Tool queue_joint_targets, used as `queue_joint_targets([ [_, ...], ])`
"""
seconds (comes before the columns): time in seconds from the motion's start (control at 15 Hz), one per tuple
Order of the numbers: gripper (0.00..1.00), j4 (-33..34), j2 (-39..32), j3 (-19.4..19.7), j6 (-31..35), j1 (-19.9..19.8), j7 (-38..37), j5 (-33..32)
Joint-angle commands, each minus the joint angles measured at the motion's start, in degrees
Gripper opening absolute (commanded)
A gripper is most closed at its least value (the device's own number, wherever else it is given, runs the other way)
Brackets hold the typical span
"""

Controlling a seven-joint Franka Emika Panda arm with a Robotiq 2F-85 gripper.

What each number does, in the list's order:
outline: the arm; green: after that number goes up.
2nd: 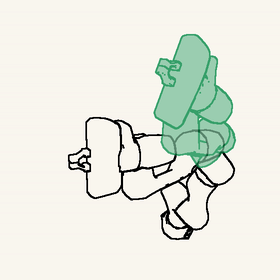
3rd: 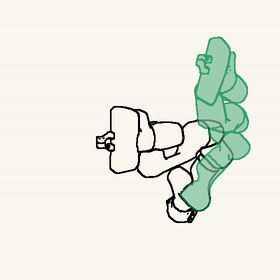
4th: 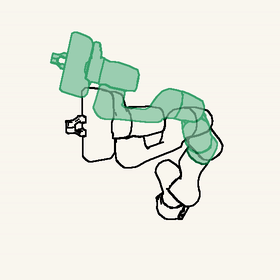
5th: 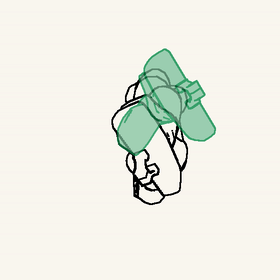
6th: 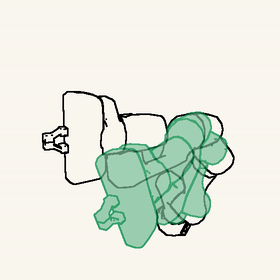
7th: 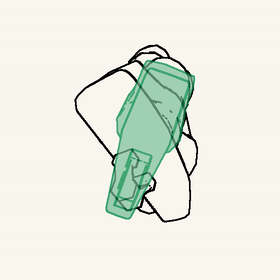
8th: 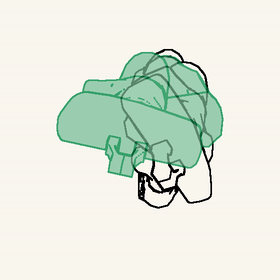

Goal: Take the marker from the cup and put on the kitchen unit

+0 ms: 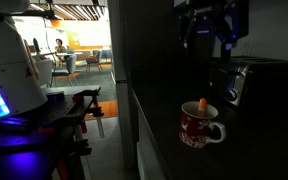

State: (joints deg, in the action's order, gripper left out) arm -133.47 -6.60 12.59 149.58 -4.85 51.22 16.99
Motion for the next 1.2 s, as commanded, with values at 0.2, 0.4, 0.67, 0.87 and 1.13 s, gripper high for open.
queue_joint_targets([
  [0.2, 0.82, 6.7, -10.0, -8.5, 0.7, -8.9, 9.6, 2.3],
  [0.4, 0.75, 8.8, -13.0, -12.0, 0.1, -12.5, 13.1, 2.8],
  [0.67, 0.76, 10.2, -15.7, -14.9, -0.6, -14.7, 15.6, 1.4],
  [0.87, 0.76, 10.8, -17.4, -15.5, -0.6, -14.7, 15.1, 0.4],
  [1.13, 0.68, 10.9, -18.4, -16.5, -0.6, -15.1, 15.2, 0.4],
])
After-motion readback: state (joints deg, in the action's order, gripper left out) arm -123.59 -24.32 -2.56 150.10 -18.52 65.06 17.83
